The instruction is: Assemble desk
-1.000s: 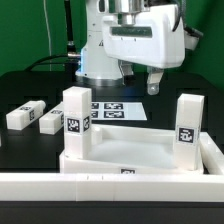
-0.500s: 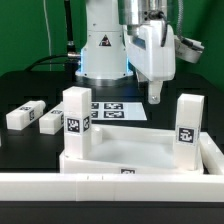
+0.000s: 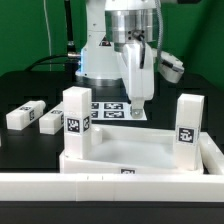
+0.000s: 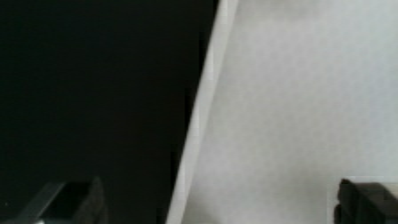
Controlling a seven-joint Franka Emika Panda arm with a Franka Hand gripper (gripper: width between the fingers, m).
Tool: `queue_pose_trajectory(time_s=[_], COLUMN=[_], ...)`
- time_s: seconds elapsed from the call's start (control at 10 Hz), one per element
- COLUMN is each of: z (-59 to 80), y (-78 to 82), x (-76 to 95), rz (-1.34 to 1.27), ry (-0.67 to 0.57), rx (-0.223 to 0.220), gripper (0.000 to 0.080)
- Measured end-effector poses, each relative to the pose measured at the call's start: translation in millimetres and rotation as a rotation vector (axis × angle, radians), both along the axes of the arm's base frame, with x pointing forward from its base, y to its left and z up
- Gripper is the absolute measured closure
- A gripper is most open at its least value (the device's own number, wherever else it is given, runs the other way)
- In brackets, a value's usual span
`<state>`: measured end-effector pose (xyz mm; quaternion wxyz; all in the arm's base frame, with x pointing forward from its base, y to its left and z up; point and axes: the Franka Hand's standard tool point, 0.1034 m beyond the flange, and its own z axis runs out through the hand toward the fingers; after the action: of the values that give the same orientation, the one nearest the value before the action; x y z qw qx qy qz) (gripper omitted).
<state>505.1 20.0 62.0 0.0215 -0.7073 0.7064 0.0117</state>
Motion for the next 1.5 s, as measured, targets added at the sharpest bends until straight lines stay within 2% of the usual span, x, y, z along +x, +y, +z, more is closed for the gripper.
queue_pose_trajectory(time_s=[0.1,0.5,0.6,0.9,1.2,1.5], z=[-4.6,-5.7,-7.9,-20.1,-30.9,-45.8], y=[-2.3,-1.1,-2.5,7.6,5.8,1.1], x=[0.6,-0.2,-1.6,-9.9,-15.0,-12.0], rz=[0.004,-0.004,-0.093,-0.281,-0.266,-0.266], ry=[0.005,0.008,0.011,0.040,0.058,0.083], rx=[-0.006,-0.005,0.004,0.008,-0.005,-0.021], gripper=[0.0150,0.0150,0.0150,0.0150,0.0150,0.0150])
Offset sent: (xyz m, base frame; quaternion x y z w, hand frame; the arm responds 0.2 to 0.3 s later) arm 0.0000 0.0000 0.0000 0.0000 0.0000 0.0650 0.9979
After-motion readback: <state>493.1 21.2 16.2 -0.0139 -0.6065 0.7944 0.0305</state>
